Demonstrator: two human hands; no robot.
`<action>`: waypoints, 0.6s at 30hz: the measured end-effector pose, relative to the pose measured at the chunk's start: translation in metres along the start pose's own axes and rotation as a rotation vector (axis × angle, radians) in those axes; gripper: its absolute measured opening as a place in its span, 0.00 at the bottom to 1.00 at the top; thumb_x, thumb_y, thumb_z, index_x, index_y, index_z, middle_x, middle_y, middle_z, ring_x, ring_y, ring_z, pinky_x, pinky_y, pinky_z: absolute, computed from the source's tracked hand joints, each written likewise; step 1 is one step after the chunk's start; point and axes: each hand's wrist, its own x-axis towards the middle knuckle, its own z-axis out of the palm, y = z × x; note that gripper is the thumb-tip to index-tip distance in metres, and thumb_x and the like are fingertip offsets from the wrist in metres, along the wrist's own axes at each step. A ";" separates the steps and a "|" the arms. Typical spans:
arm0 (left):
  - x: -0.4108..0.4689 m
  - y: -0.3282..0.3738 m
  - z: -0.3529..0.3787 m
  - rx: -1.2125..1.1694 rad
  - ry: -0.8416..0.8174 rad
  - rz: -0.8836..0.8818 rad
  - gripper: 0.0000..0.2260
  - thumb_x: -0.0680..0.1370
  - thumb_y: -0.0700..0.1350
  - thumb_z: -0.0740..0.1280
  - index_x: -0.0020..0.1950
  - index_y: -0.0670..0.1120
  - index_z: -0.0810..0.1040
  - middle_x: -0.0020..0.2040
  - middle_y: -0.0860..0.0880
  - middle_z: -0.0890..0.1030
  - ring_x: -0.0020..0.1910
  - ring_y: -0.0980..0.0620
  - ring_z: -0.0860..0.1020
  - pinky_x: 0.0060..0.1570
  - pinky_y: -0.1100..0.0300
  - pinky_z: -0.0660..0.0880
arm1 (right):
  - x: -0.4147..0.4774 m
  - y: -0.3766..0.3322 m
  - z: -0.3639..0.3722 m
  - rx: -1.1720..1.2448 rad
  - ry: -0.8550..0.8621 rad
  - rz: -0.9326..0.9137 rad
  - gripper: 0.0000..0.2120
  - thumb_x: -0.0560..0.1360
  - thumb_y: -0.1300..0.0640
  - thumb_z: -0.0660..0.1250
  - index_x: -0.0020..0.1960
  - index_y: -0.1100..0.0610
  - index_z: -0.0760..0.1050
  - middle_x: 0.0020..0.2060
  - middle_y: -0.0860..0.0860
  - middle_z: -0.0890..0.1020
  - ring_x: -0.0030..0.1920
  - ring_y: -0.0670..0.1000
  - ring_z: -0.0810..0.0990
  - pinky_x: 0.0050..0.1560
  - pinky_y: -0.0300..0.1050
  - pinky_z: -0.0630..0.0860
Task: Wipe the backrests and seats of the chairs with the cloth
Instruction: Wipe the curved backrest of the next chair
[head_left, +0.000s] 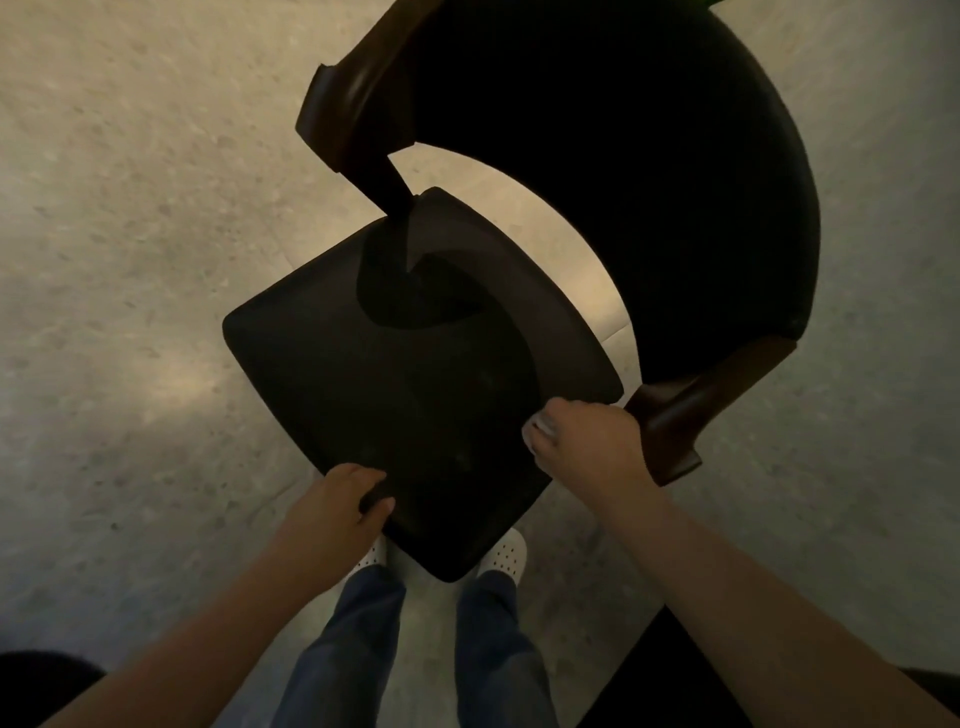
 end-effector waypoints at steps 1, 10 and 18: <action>0.003 0.000 -0.001 -0.034 0.013 0.002 0.18 0.81 0.49 0.62 0.71 0.48 0.70 0.66 0.49 0.73 0.59 0.56 0.73 0.60 0.64 0.68 | -0.003 0.001 -0.003 0.135 0.054 0.013 0.11 0.76 0.43 0.65 0.48 0.49 0.70 0.36 0.44 0.76 0.35 0.45 0.77 0.34 0.39 0.70; 0.030 0.027 -0.011 -0.310 0.058 0.076 0.18 0.79 0.53 0.64 0.68 0.53 0.71 0.61 0.56 0.76 0.57 0.60 0.75 0.58 0.62 0.73 | -0.032 -0.014 -0.020 0.967 0.088 0.206 0.04 0.80 0.48 0.60 0.51 0.47 0.66 0.45 0.49 0.76 0.39 0.43 0.79 0.32 0.34 0.75; 0.033 0.064 -0.011 -0.820 -0.047 0.081 0.24 0.69 0.62 0.64 0.65 0.64 0.69 0.61 0.64 0.74 0.56 0.64 0.77 0.56 0.59 0.77 | -0.038 -0.030 -0.028 1.419 0.067 0.229 0.05 0.76 0.55 0.68 0.52 0.49 0.77 0.48 0.43 0.82 0.49 0.39 0.81 0.41 0.32 0.77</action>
